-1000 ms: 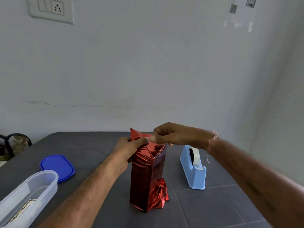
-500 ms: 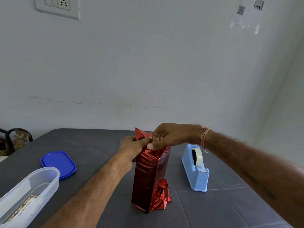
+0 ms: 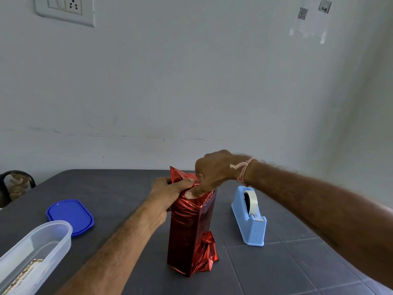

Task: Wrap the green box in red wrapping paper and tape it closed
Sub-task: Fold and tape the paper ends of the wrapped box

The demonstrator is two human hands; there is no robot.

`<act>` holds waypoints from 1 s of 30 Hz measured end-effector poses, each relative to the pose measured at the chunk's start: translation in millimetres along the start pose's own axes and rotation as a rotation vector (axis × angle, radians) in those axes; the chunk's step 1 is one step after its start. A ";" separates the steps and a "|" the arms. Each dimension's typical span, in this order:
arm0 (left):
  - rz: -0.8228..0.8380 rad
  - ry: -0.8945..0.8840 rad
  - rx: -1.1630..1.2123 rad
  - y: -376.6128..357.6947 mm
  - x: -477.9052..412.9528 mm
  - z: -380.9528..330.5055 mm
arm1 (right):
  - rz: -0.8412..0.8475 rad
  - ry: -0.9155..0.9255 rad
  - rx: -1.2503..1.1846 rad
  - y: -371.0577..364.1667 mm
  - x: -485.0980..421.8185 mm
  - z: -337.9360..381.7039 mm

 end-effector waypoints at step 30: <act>-0.013 -0.012 -0.041 0.9 -9.9 1.1 | -0.123 0.200 -0.296 61.7 167.0 172.7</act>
Point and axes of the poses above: each hand's wrist, its own x-axis away from the middle knuckle, its own y-axis out of the back of the hand, z = x × y, the point moved 5 cm from there along -x, towards the middle knuckle, and after that the axes turned 9 degrees about y, right-handed, at the moved point
